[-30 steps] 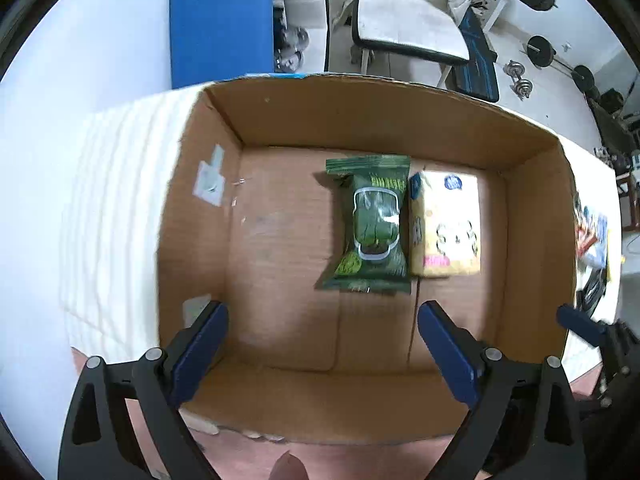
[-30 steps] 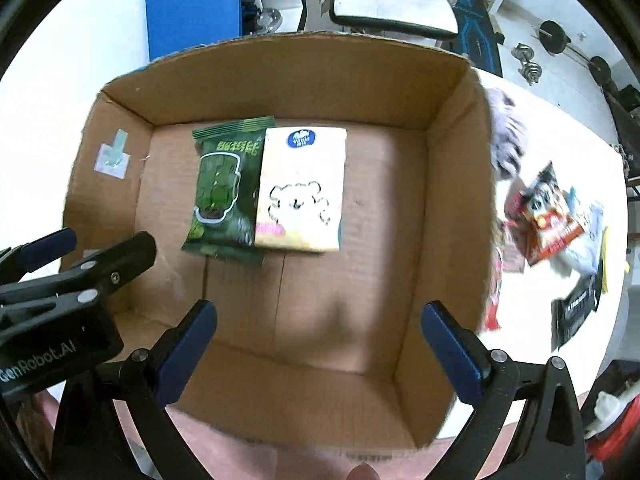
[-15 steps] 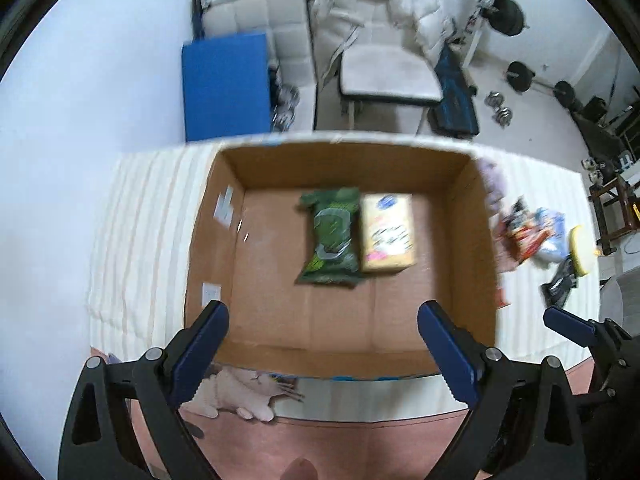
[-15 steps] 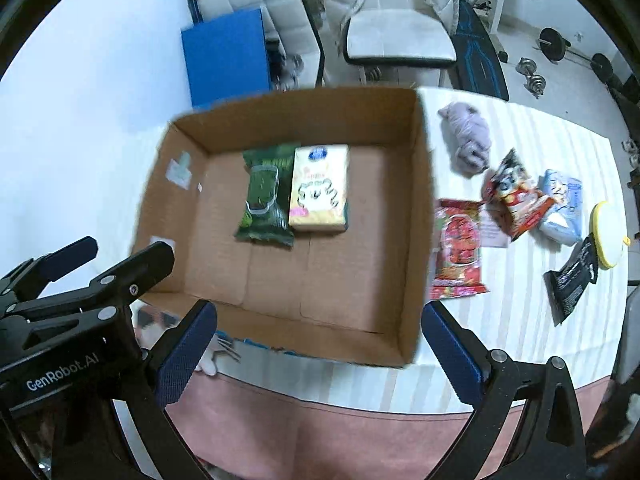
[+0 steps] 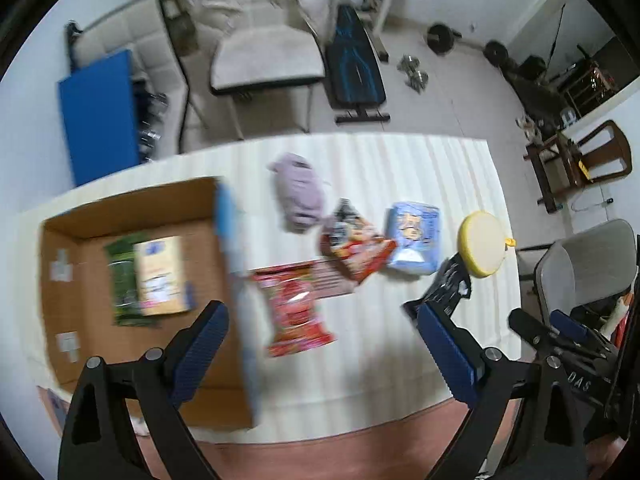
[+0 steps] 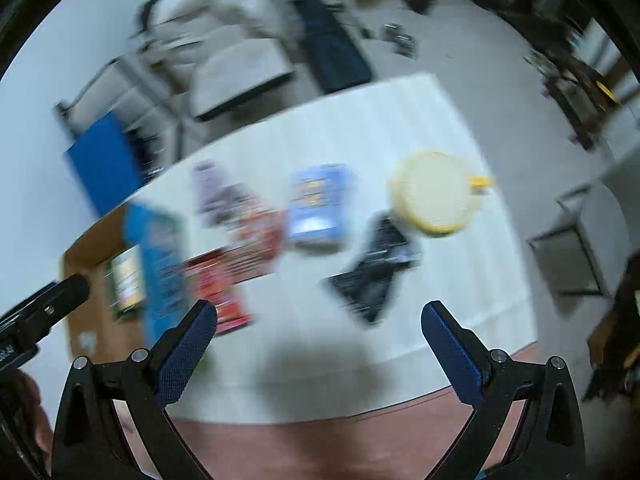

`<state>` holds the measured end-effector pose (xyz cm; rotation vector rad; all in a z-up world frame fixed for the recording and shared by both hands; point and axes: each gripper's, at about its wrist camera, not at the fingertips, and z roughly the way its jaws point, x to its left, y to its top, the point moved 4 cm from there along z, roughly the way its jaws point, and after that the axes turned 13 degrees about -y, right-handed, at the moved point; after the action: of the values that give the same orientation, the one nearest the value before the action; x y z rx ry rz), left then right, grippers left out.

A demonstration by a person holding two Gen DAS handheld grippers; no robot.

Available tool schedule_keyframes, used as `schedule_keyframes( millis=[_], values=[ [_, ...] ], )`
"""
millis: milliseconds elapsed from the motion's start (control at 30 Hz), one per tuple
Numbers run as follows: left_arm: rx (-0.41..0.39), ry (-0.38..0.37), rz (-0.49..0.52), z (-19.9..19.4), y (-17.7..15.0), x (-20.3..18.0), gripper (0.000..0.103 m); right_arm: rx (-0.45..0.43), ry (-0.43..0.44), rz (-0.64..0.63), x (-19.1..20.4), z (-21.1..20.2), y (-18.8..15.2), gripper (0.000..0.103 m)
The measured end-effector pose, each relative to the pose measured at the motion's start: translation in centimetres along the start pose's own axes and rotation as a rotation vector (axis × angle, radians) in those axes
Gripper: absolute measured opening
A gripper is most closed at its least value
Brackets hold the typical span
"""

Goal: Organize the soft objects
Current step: 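Grasp the blue tissue pack with the left tool while the right tool grasps the yellow sponge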

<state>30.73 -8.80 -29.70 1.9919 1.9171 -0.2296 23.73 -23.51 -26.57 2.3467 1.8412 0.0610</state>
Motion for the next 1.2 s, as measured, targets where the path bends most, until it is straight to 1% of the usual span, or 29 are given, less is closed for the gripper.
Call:
schedule_keyframes(
  millis=[33,100,200,233,367,433,533,600,633,667,700,733,867,900,967,1000,1033,1067,1100,1200],
  values=[
    [0.022,-0.001,0.001,1.5,0.7,-1.0,0.097,0.015,-0.025,0.019,-2.2,1.6,1.1,0.103],
    [0.065,0.013,0.014,4.6,1.9,-2.8,0.097,0.041,-0.048,0.038,-4.9,3.9,2.7,0.103],
    [0.127,0.044,0.041,8.7,3.2,-5.0,0.097,0.077,-0.056,0.049,-8.0,7.8,5.5,0.103],
    [0.150,0.054,0.050,10.1,3.6,-5.4,0.097,0.092,-0.074,0.046,-8.8,9.5,6.7,0.103],
    [0.250,0.093,0.076,15.8,4.7,-6.6,0.097,0.136,-0.100,0.012,-9.4,14.4,10.3,0.103],
    [0.277,0.112,0.083,17.6,5.0,-6.6,0.097,0.160,-0.115,-0.014,-9.1,16.7,11.4,0.103],
    [0.320,0.129,0.084,20.2,5.4,-6.7,0.097,0.207,-0.123,-0.053,-8.4,19.9,12.1,0.103],
    [0.325,0.152,0.101,21.3,5.7,-6.7,0.097,0.236,-0.137,-0.078,-8.1,21.3,12.0,0.098],
    [0.324,0.159,0.106,21.5,5.8,-6.8,0.097,0.249,-0.131,-0.086,-8.1,21.8,11.8,0.090],
    [0.323,0.161,0.111,21.8,5.9,-6.9,0.097,0.257,-0.117,-0.084,-8.1,22.2,11.6,0.089],
    [0.324,0.159,0.112,21.9,6.0,-7.0,0.097,0.248,-0.115,-0.077,-8.2,22.2,11.7,0.087],
    [0.328,0.158,0.110,22.0,6.0,-7.1,0.097,0.240,-0.112,-0.077,-8.2,22.1,11.6,0.082],
    [0.354,0.140,0.107,22.5,5.9,-7.4,0.097,0.214,-0.120,-0.076,-8.6,21.7,11.1,0.064],
    [0.363,0.127,0.100,22.7,6.0,-7.5,0.097,0.211,-0.122,-0.072,-8.7,21.6,11.0,0.061],
    [0.393,0.051,0.048,22.8,5.7,-7.5,0.097,0.206,-0.133,-0.073,-8.9,21.4,10.8,0.047],
    [0.400,0.029,0.028,22.8,5.5,-7.5,0.097,0.205,-0.137,-0.070,-9.2,21.2,10.7,0.041],
    [0.405,0.015,0.013,23.0,5.4,-7.4,0.097,0.204,-0.139,-0.068,-9.4,21.0,10.8,0.027],
    [0.406,0.013,0.007,23.2,5.3,-7.4,0.097,0.205,-0.138,-0.064,-9.7,20.9,10.9,0.007],
    [0.410,0.020,0.009,23.4,5.1,-7.4,0.097,0.210,-0.133,-0.058,-9.9,20.8,10.9,0.002],
    [0.429,0.047,0.025,24.5,4.6,-7.6,0.097,0.227,-0.103,-0.044,-10.8,20.8,10.8,0.001]
  ],
)
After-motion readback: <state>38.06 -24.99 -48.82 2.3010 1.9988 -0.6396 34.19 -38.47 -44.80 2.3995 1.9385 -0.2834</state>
